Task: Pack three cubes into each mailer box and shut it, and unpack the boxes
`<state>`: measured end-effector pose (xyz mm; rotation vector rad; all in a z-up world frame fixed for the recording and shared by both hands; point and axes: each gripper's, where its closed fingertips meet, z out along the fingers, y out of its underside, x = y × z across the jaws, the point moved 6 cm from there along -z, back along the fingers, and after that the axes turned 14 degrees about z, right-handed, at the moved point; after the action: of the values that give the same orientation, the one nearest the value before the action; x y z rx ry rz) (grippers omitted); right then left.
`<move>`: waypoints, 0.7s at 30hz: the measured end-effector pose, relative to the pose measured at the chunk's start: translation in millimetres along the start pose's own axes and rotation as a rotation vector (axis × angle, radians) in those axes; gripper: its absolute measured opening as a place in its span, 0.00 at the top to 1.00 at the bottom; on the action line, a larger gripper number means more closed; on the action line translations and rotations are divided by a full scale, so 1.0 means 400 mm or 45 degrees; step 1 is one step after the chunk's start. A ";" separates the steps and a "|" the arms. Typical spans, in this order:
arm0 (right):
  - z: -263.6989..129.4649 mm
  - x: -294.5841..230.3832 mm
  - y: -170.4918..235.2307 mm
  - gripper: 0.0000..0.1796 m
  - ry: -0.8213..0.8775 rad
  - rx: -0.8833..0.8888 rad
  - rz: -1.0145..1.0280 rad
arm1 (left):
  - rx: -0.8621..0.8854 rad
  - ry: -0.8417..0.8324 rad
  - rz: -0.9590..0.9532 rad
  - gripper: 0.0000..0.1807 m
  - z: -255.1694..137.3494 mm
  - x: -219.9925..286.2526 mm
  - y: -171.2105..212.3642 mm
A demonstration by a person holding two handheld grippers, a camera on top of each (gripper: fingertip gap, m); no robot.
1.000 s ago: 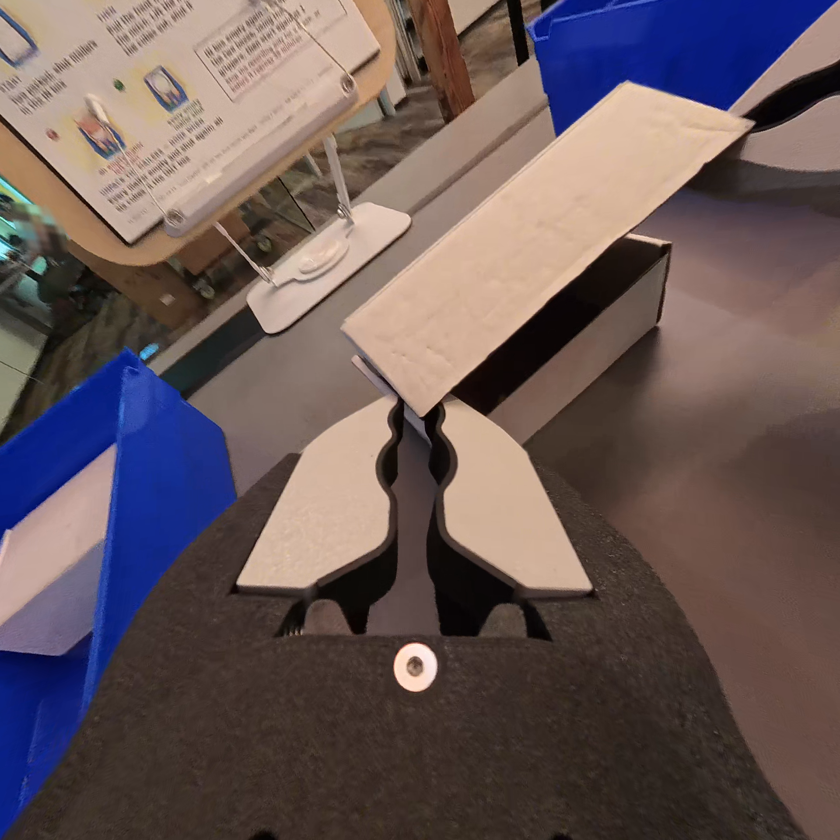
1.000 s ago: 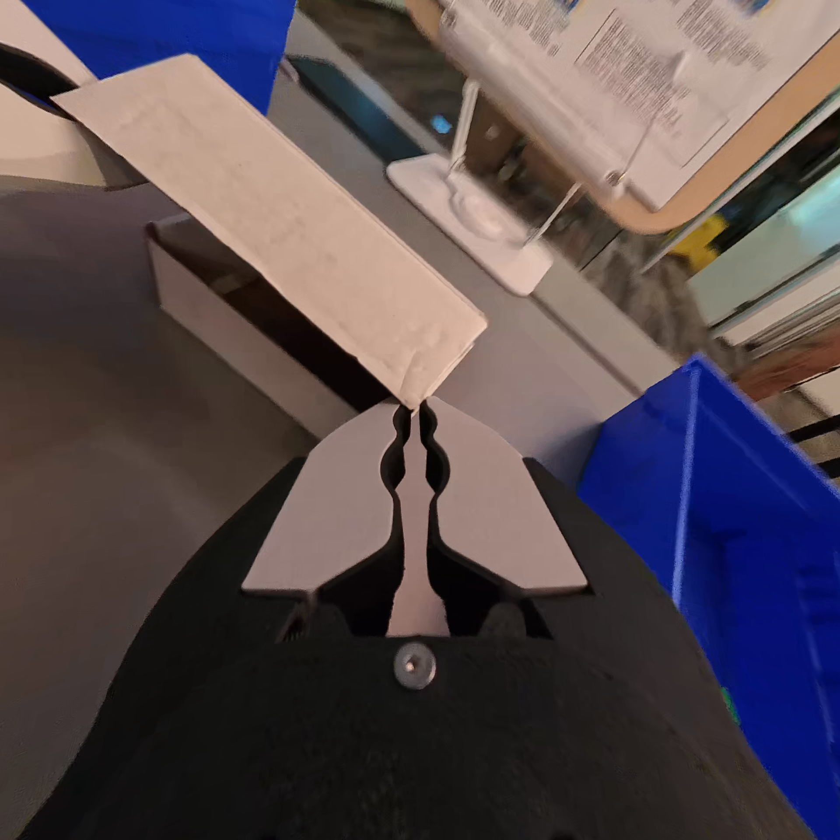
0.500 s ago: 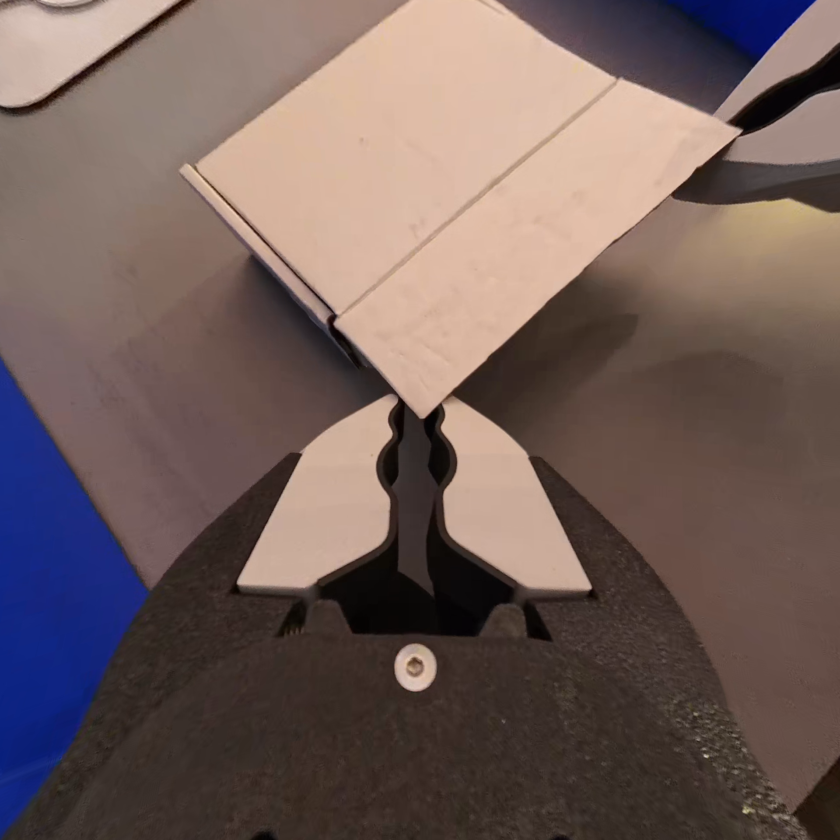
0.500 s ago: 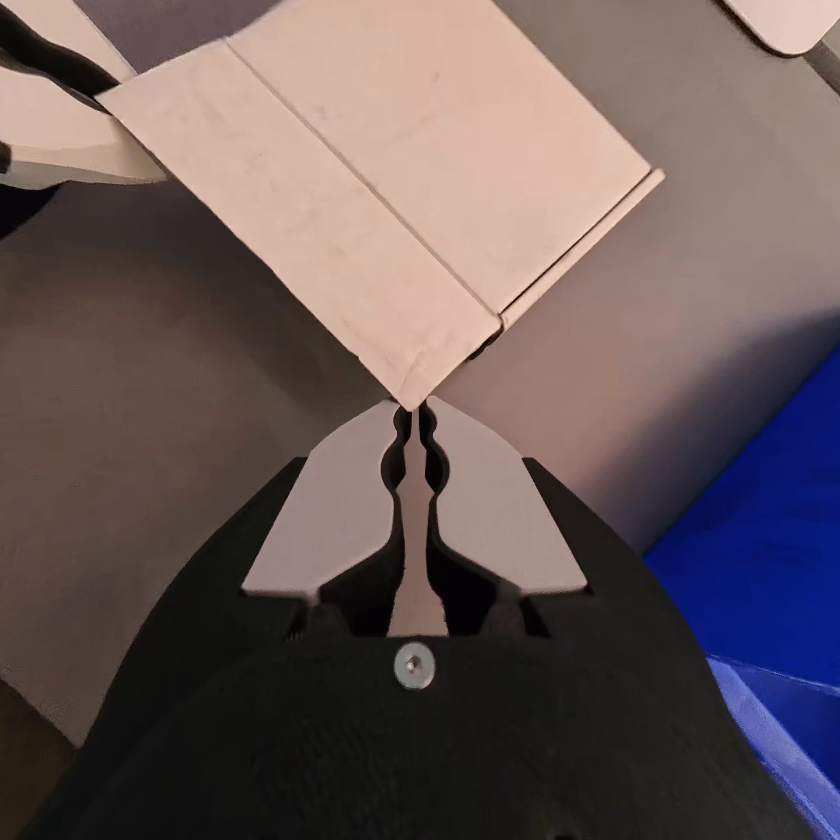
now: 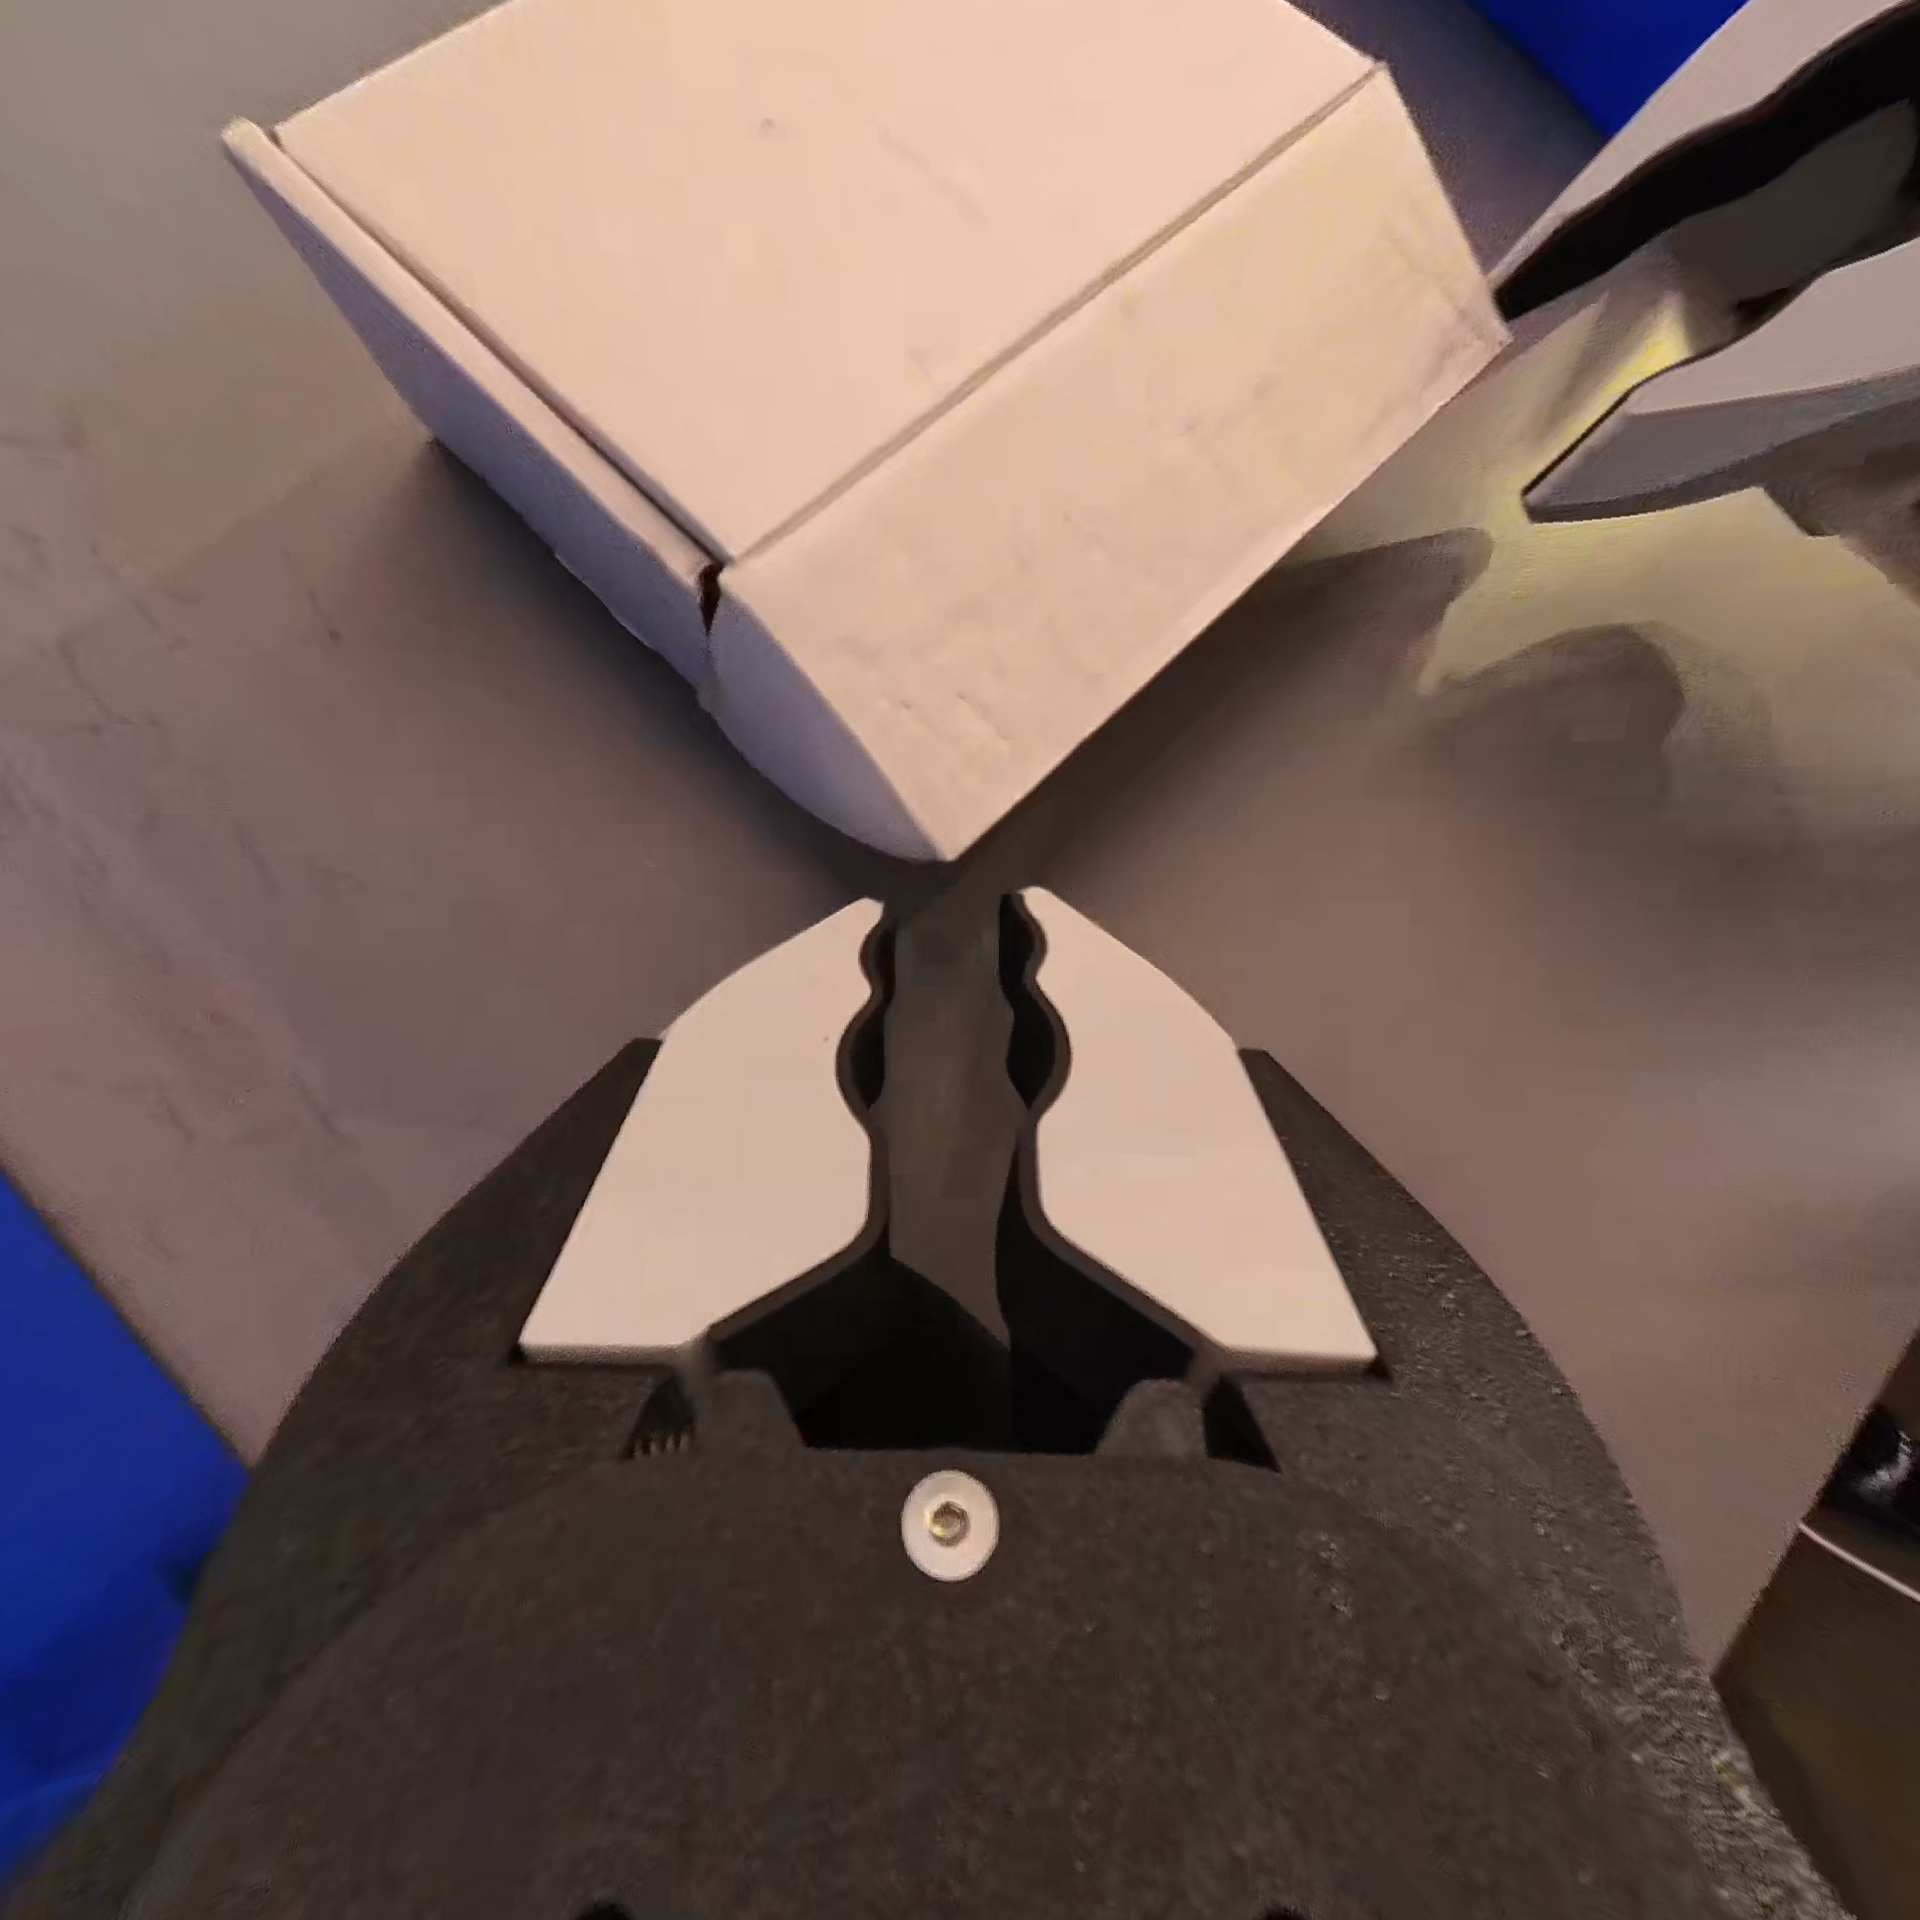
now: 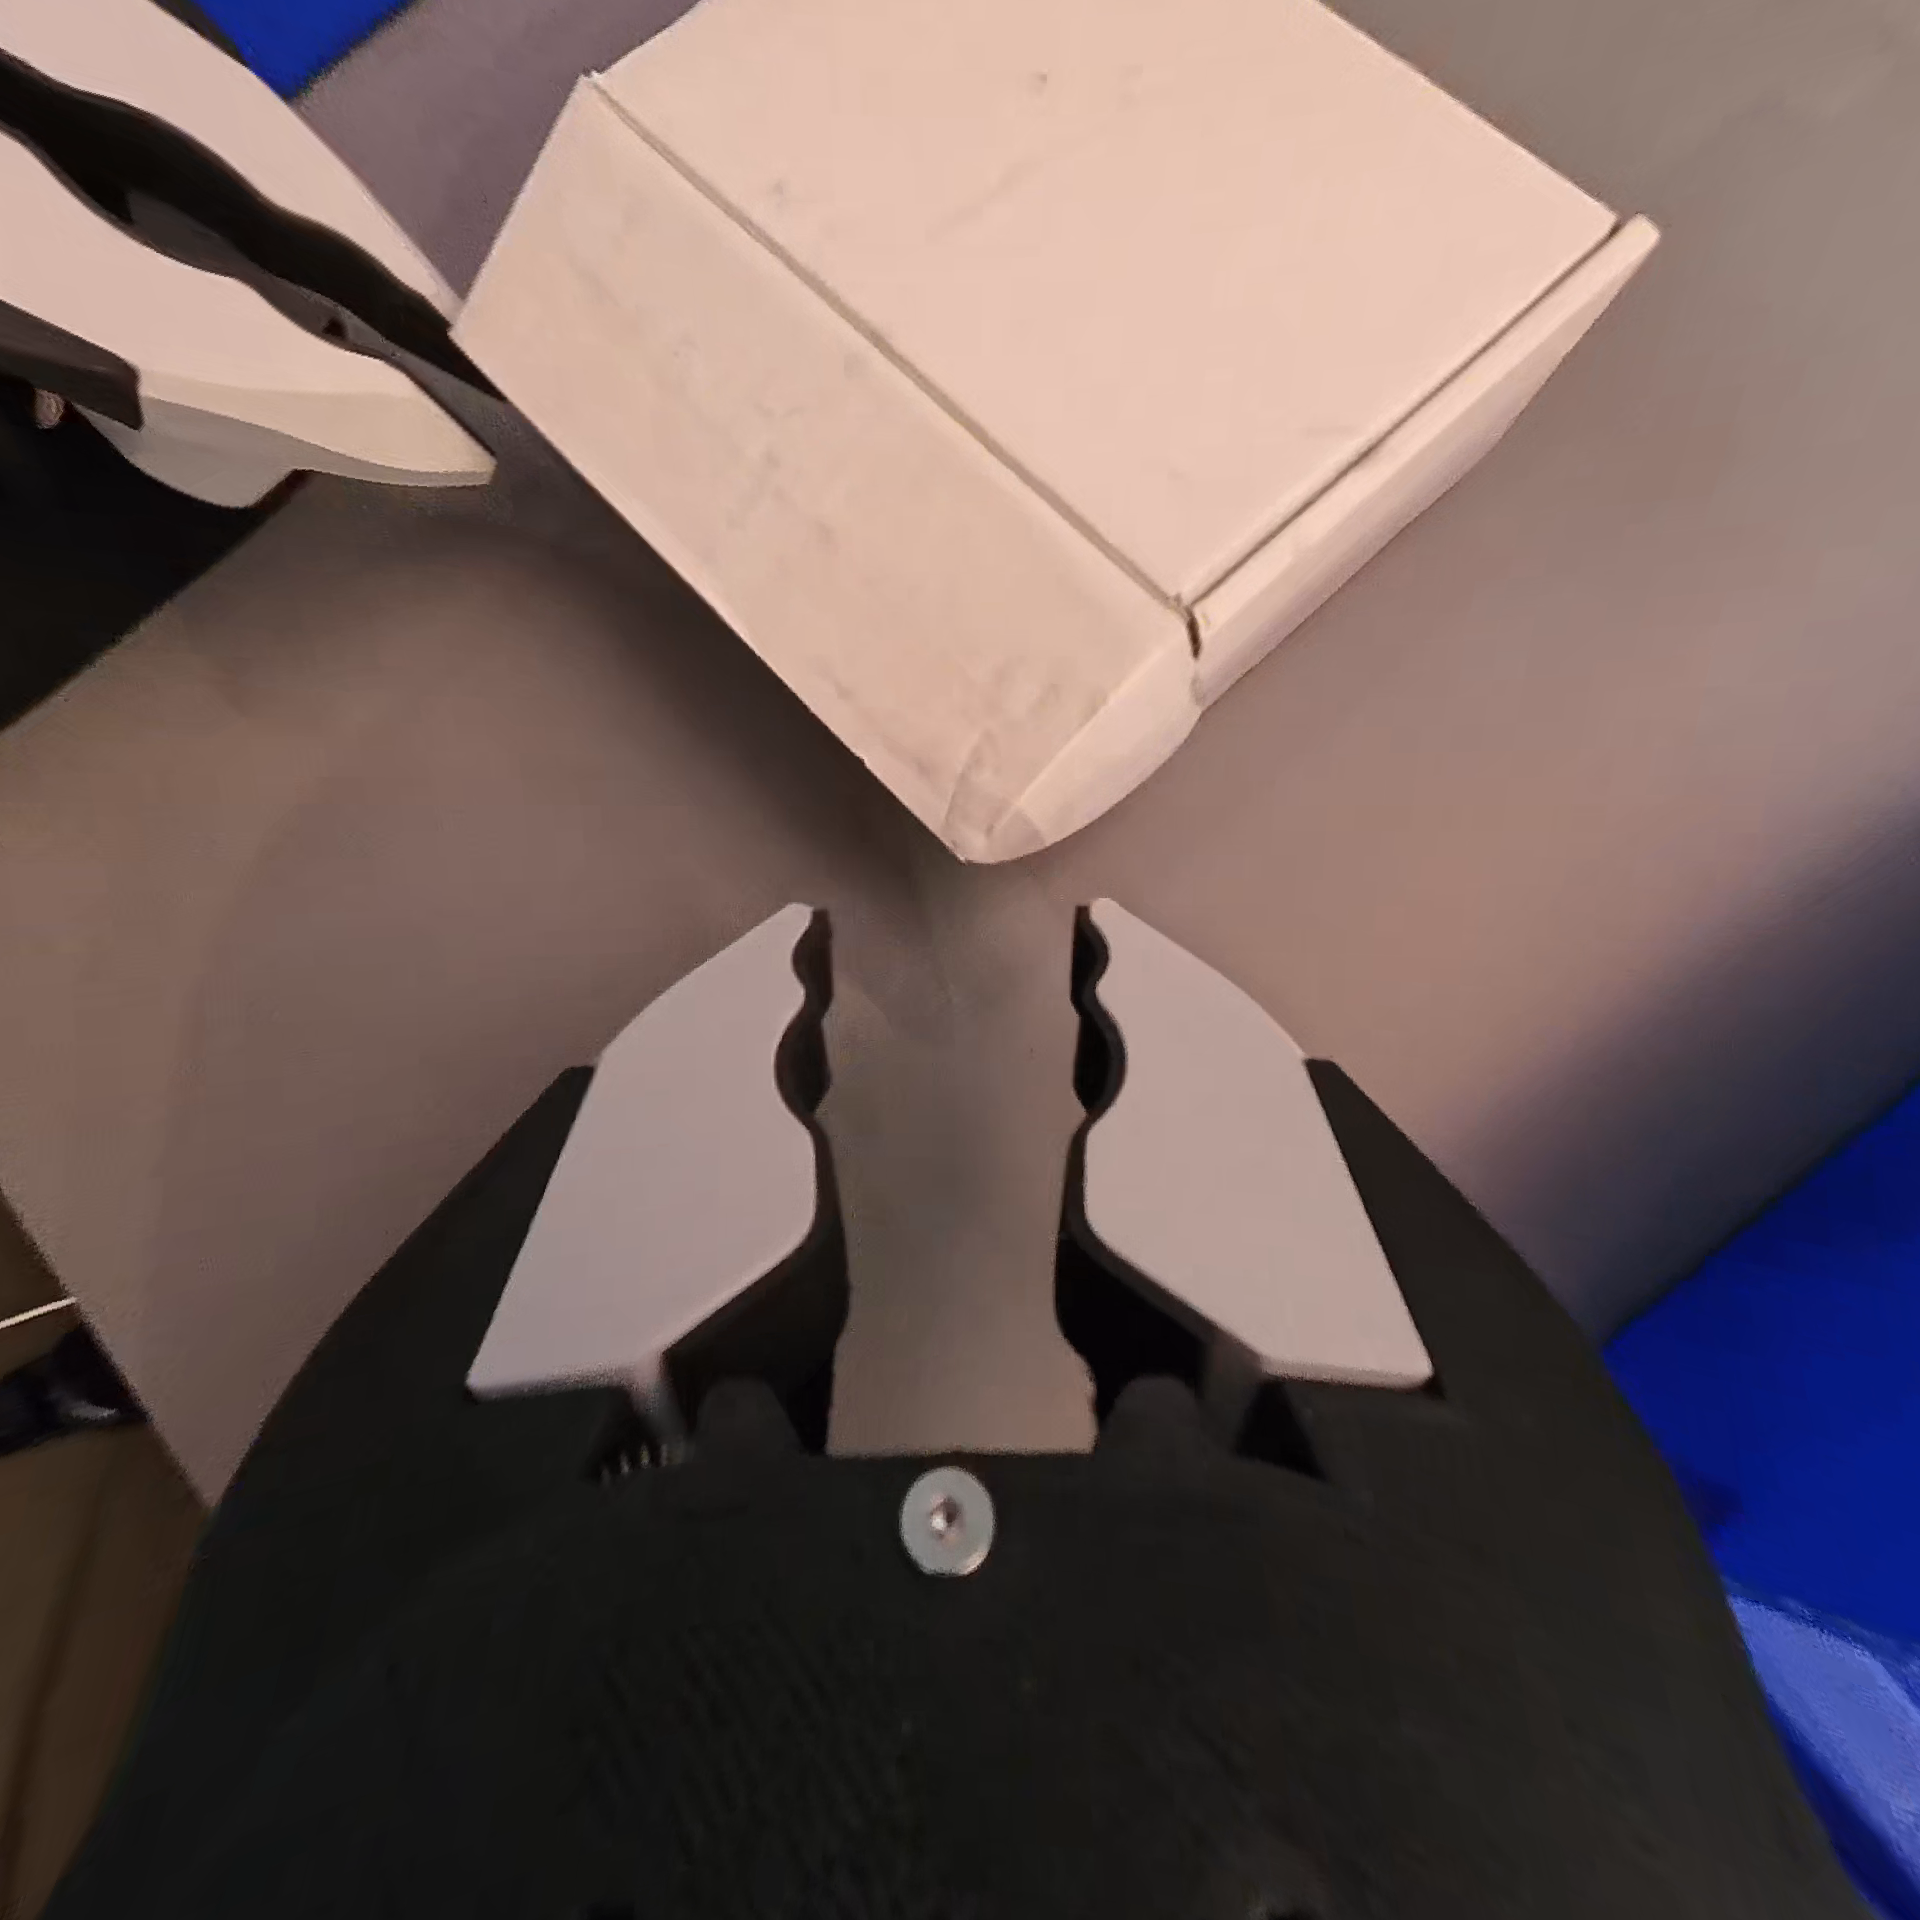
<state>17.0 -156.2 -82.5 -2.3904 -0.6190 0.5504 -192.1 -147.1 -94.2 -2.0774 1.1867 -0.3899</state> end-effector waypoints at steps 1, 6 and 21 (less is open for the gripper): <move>-0.009 0.005 0.000 0.73 -0.008 0.009 0.021 | 0.021 0.006 -0.014 0.89 -0.012 -0.002 0.002; -0.016 0.014 -0.034 0.72 -0.025 0.187 0.084 | 0.174 -0.016 -0.074 0.74 -0.048 -0.037 -0.020; 0.043 0.026 -0.059 0.71 -0.176 0.228 0.236 | 0.140 0.157 0.003 0.63 0.034 -0.065 -0.050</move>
<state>9.5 -126.1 -82.3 -2.2661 -0.3891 0.8211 -185.8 -112.6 -87.9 -1.9813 1.2107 -0.5762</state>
